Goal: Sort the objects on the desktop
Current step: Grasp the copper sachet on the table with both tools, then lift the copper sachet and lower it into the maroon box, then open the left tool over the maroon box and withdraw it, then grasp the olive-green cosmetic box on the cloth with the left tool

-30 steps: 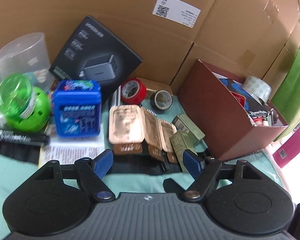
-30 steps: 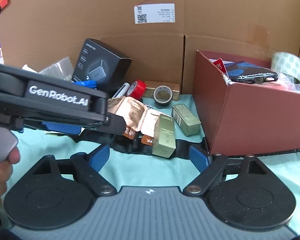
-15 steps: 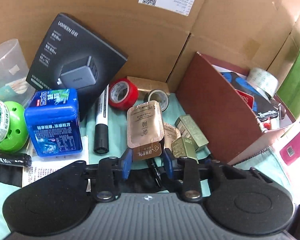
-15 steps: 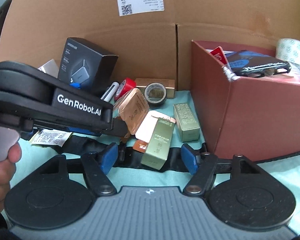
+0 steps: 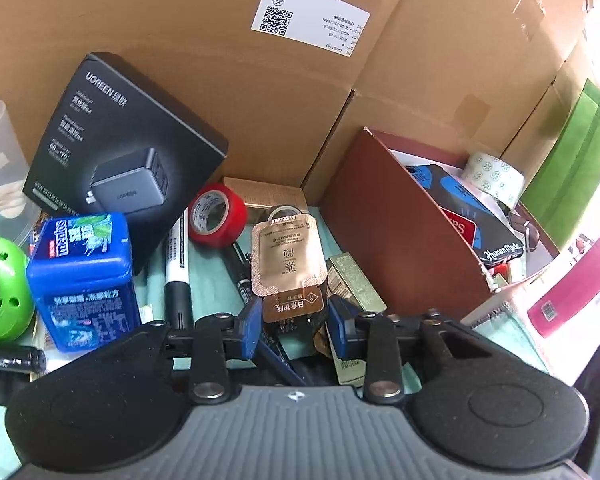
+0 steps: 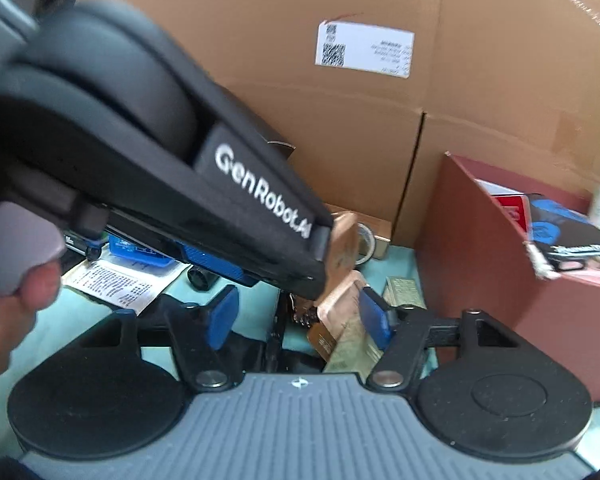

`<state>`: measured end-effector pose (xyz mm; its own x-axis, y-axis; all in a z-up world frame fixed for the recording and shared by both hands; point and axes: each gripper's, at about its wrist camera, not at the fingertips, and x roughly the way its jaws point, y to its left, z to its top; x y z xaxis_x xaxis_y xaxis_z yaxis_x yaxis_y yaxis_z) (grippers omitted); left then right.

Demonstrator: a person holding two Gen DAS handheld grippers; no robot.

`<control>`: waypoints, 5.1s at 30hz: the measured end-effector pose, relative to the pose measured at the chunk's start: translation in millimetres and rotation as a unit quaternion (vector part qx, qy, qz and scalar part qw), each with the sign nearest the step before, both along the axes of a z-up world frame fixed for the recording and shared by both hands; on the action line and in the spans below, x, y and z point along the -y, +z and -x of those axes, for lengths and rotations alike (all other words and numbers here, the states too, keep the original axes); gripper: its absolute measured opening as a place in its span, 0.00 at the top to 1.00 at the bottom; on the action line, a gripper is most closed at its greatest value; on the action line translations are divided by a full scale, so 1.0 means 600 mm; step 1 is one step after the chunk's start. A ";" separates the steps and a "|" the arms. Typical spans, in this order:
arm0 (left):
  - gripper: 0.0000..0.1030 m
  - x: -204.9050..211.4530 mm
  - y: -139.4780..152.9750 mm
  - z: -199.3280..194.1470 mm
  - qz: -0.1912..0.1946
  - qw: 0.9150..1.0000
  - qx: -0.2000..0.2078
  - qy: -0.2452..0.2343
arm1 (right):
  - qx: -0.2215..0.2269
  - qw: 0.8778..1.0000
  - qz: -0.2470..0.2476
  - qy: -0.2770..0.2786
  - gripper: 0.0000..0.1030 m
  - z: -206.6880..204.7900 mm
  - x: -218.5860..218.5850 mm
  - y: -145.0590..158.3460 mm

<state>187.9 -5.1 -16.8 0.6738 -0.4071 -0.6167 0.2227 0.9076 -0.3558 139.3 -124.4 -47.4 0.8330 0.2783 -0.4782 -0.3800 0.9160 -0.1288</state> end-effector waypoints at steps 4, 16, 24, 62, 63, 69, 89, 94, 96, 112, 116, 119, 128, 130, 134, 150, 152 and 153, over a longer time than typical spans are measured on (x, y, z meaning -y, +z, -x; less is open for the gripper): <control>0.65 0.006 0.000 -0.002 0.001 1.000 0.000 -0.004 | -0.019 1.000 -0.009 0.001 0.72 -0.014 0.001 -0.001; 0.68 0.000 0.056 0.062 0.028 0.999 0.044 0.006 | 0.036 0.997 -0.067 -0.002 0.93 0.043 0.032 0.036; 0.68 0.023 0.130 0.121 0.034 0.993 0.110 -0.015 | 0.106 0.991 -0.078 -0.001 0.93 0.104 0.049 0.104; 0.05 0.289 0.120 -0.036 0.002 0.976 0.183 -0.118 | 0.176 0.971 0.071 -0.147 0.31 0.021 0.275 0.071; 0.04 0.286 0.118 -0.037 0.001 0.977 0.179 -0.115 | 0.176 0.971 0.068 -0.148 0.18 0.022 0.274 0.071; 0.04 0.272 0.114 -0.035 0.003 0.980 0.172 -0.101 | 0.174 0.970 0.037 -0.168 0.11 0.019 0.287 0.090; 0.04 0.184 0.099 0.058 0.012 0.987 0.149 -0.060 | 0.144 0.975 -0.049 -0.165 0.08 0.074 0.284 0.115; 0.04 0.146 0.070 0.097 0.017 0.991 0.128 -0.040 | 0.135 0.978 -0.060 -0.148 0.08 0.101 0.267 0.113; 0.04 0.130 0.061 0.113 0.017 0.992 0.125 -0.027 | 0.127 0.981 -0.058 -0.138 0.07 0.110 0.255 0.109; 0.04 0.056 -0.001 0.158 0.016 0.998 0.059 0.009 | 0.061 0.995 -0.042 -0.064 0.07 0.161 0.170 0.063; 0.07 0.043 -0.008 0.157 0.030 0.998 0.049 0.011 | 0.043 0.996 -0.043 -0.060 0.07 0.157 0.158 0.052; 0.12 0.039 -0.010 0.153 0.033 0.998 0.046 0.007 | 0.026 0.997 -0.045 -0.052 0.07 0.153 0.145 0.038; 0.35 0.048 -0.009 0.108 0.022 0.999 0.044 -0.012 | -0.009 0.997 -0.042 -0.060 0.09 0.128 0.128 0.018; 0.38 0.051 -0.009 0.094 0.019 0.999 0.040 -0.020 | -0.014 0.997 -0.043 -0.060 0.12 0.121 0.125 0.018; 0.44 0.052 -0.011 0.069 0.011 0.999 0.032 -0.030 | -0.020 0.997 -0.045 -0.060 0.20 0.104 0.115 0.018; 0.68 0.052 -0.050 -0.008 0.017 0.999 -0.019 -0.041 | -0.065 0.994 -0.055 -0.066 0.62 0.023 0.090 0.002; 0.68 0.052 -0.051 -0.007 0.016 0.999 -0.017 -0.043 | -0.074 0.994 -0.054 -0.059 0.66 0.018 0.087 0.000; 0.68 0.051 -0.051 -0.007 0.015 0.999 -0.016 -0.043 | -0.075 0.994 -0.052 -0.057 0.69 0.018 0.085 -0.001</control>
